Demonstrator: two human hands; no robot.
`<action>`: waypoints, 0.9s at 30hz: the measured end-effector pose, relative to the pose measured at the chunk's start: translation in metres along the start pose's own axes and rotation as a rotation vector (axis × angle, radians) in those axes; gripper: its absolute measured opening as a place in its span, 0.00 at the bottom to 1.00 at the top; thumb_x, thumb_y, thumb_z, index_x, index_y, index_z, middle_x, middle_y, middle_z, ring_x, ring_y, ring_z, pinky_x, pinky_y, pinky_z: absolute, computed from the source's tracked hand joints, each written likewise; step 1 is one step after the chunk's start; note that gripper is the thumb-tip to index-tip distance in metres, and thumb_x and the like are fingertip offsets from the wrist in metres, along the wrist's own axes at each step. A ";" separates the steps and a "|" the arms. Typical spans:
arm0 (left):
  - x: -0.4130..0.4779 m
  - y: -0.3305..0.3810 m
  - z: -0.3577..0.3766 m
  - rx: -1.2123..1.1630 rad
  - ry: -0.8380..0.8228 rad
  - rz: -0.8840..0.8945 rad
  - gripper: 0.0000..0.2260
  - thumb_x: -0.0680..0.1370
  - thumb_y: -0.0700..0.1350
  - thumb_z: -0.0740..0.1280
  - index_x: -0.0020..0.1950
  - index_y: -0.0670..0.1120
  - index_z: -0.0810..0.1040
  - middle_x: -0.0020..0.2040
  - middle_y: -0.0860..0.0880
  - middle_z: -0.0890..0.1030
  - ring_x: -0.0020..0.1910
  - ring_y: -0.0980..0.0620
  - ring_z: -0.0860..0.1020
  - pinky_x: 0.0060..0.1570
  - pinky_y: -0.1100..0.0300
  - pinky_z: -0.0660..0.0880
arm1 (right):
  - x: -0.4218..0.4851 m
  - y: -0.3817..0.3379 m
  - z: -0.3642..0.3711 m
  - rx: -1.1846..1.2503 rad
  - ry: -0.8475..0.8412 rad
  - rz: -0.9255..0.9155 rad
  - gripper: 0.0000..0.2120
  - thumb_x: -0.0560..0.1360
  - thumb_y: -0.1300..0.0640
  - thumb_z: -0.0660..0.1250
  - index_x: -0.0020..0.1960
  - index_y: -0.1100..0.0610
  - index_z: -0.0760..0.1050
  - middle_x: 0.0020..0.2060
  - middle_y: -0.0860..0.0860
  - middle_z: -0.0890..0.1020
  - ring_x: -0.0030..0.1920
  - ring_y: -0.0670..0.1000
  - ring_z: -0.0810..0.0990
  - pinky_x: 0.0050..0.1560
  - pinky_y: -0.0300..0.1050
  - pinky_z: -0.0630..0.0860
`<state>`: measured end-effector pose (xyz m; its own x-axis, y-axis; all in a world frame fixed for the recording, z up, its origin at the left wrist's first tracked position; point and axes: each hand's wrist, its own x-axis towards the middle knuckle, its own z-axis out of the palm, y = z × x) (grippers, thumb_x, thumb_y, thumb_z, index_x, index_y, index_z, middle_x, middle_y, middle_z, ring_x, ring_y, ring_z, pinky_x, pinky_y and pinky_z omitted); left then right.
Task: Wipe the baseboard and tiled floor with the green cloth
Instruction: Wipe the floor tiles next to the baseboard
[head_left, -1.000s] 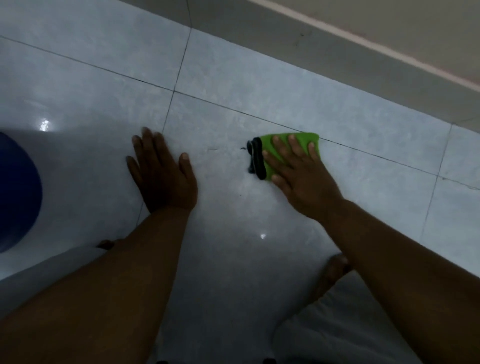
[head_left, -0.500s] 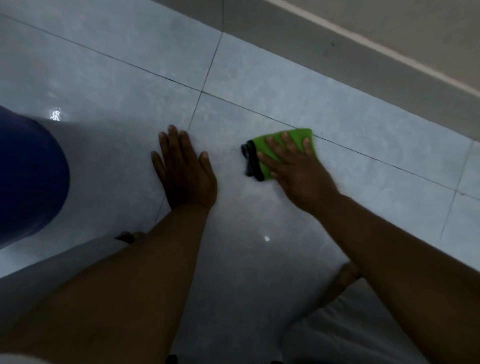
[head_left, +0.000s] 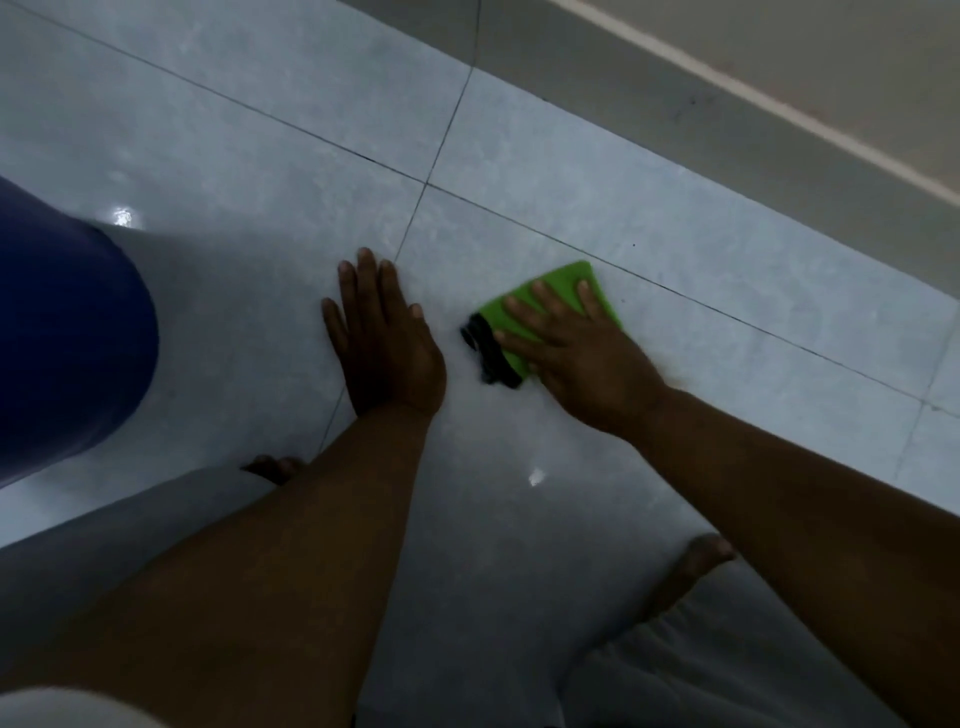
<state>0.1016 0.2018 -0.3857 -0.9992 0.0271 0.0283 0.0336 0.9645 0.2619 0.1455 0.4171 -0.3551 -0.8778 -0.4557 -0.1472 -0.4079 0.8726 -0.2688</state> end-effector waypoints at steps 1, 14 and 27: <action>0.000 0.000 0.000 0.001 0.007 -0.002 0.23 0.84 0.47 0.53 0.78 0.41 0.63 0.80 0.42 0.61 0.80 0.41 0.57 0.77 0.39 0.54 | -0.011 0.012 -0.003 -0.016 0.005 0.000 0.22 0.78 0.55 0.56 0.71 0.51 0.70 0.73 0.54 0.69 0.74 0.62 0.62 0.72 0.67 0.47; 0.000 0.001 -0.003 0.011 -0.039 0.004 0.24 0.83 0.47 0.54 0.78 0.41 0.62 0.80 0.42 0.59 0.80 0.41 0.56 0.78 0.40 0.51 | 0.009 -0.043 0.006 0.052 0.044 0.052 0.19 0.78 0.42 0.59 0.65 0.46 0.76 0.70 0.51 0.72 0.75 0.59 0.62 0.72 0.71 0.46; -0.002 0.001 0.000 0.026 0.010 0.002 0.23 0.84 0.47 0.52 0.79 0.42 0.61 0.80 0.42 0.60 0.80 0.41 0.55 0.78 0.41 0.51 | -0.101 0.083 -0.034 0.015 -0.193 -0.189 0.19 0.78 0.50 0.59 0.65 0.55 0.75 0.69 0.49 0.74 0.74 0.55 0.65 0.70 0.74 0.53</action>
<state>0.1035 0.2024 -0.3860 -0.9989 0.0268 0.0382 0.0351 0.9711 0.2363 0.1917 0.5418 -0.3299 -0.7216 -0.6368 -0.2716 -0.5552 0.7667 -0.3224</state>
